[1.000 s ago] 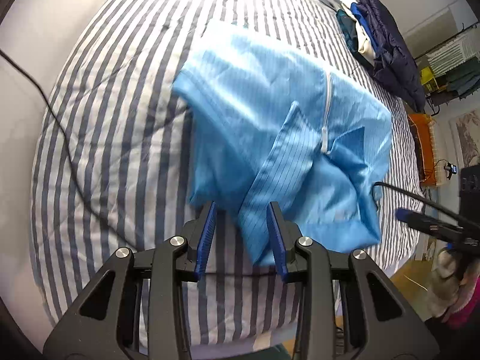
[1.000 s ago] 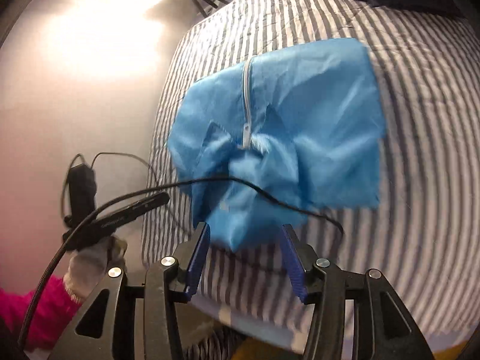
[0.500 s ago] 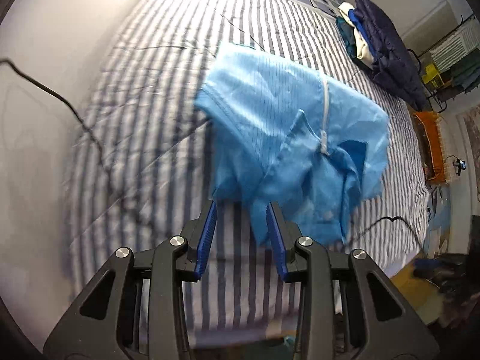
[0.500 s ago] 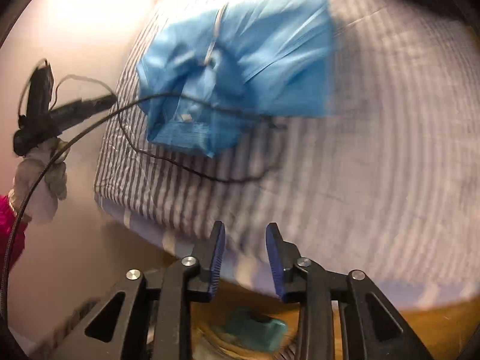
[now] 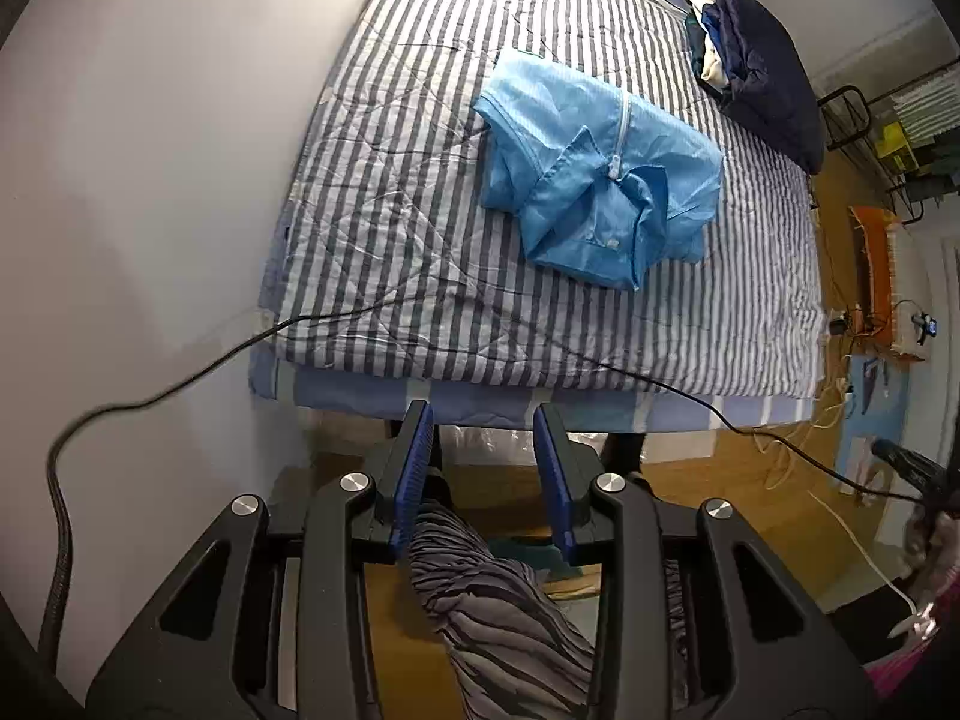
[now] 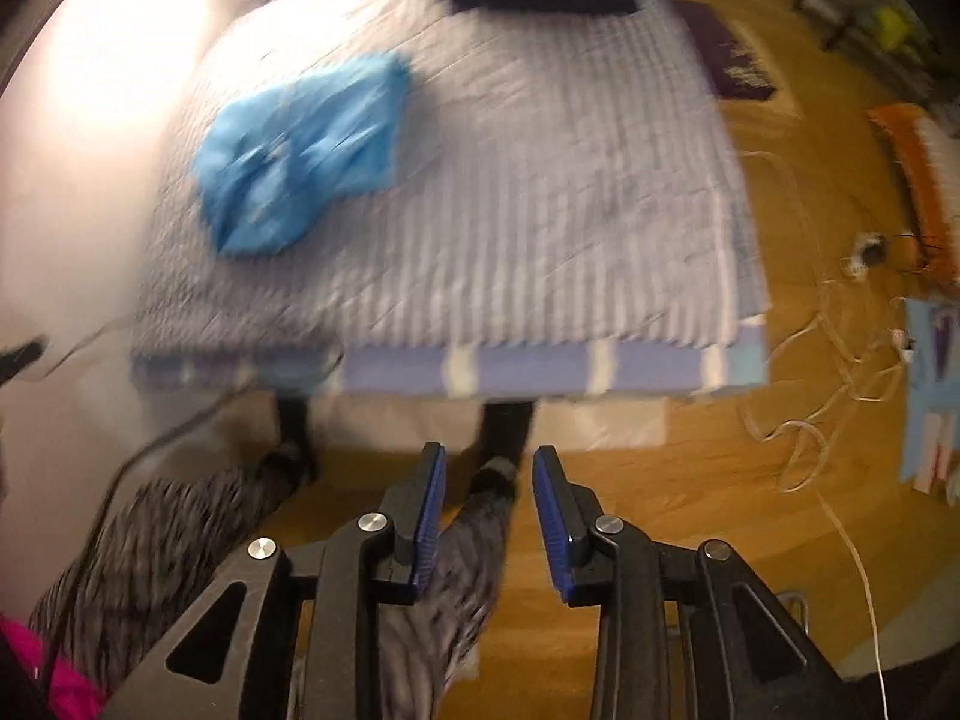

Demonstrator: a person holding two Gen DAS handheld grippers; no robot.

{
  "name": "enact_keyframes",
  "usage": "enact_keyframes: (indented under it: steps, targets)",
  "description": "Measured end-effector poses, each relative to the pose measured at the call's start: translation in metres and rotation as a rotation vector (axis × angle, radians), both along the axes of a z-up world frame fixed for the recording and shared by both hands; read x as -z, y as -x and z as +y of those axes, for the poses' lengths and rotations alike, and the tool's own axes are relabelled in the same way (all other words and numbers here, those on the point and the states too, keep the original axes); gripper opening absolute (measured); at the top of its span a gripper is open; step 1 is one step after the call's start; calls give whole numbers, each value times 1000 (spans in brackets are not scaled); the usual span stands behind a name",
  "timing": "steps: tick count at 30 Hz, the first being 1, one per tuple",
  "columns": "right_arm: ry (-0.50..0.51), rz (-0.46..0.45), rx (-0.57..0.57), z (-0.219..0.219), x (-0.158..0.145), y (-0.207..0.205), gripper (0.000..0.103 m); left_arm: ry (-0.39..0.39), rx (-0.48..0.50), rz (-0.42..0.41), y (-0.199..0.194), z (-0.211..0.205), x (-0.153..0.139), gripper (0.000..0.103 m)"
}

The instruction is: Fold large clothes

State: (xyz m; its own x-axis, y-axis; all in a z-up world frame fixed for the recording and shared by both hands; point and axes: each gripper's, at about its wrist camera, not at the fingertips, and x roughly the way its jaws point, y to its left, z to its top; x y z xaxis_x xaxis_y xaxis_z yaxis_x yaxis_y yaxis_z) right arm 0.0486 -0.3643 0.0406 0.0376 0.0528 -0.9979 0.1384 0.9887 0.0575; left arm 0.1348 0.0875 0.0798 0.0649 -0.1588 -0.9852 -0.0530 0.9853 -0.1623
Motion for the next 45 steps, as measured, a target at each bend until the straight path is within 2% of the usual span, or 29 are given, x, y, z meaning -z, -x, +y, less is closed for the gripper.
enact_keyframes:
  steps: [2, 5, 8, 9, 11, 13, 16, 18, 20, 24, 28, 34, 39, 41, 43, 45]
  targets:
    - [33, -42, 54, -13, 0, -13, 31, -12, -4, -23, -3, 1, -12, 34]
    - [47, -72, 82, -21, -18, -12, 31, -41, -50, -31, 11, 15, -38, 34]
    - [84, -49, 40, -21, -32, -3, 31, -96, -33, 13, 37, 23, -57, 34]
    - [97, -42, 35, -20, -37, 2, 31, -102, -39, 51, 49, 29, -61, 34]
    - [92, -17, 77, -32, -49, 13, 31, -121, -75, 70, 65, 36, -68, 34]
    - [99, -7, 97, -39, -55, 20, 31, -111, -110, 88, 76, 42, -68, 34]
    - [136, -23, 82, -39, -56, 24, 31, -92, -103, 64, 74, 40, -56, 34]
    - [138, -49, 66, -36, -42, 11, 31, -53, -87, 17, 56, 34, -38, 34]
    - [123, -102, 60, -30, -25, -5, 31, 24, -88, -50, 26, 25, -11, 34]
    - [66, -189, 84, -5, 29, -45, 32, 112, -65, -145, -35, 5, 49, 36]
    - [-23, -209, 103, 23, 88, -88, 33, 193, -73, -163, -92, -5, 106, 36]
    - [-210, -262, 156, 63, 162, -169, 40, 272, -205, -184, -182, 15, 185, 40]
    - [-296, -267, 197, 77, 203, -224, 41, 365, -338, -179, -232, 37, 229, 40]
    - [-322, -283, 217, 75, 210, -246, 41, 390, -341, -160, -242, 36, 244, 40]
    - [-346, -299, 224, 71, 212, -263, 45, 397, -312, -142, -246, 30, 255, 40]
    - [-390, -307, 220, 65, 212, -280, 46, 381, -260, -136, -245, 21, 262, 11]
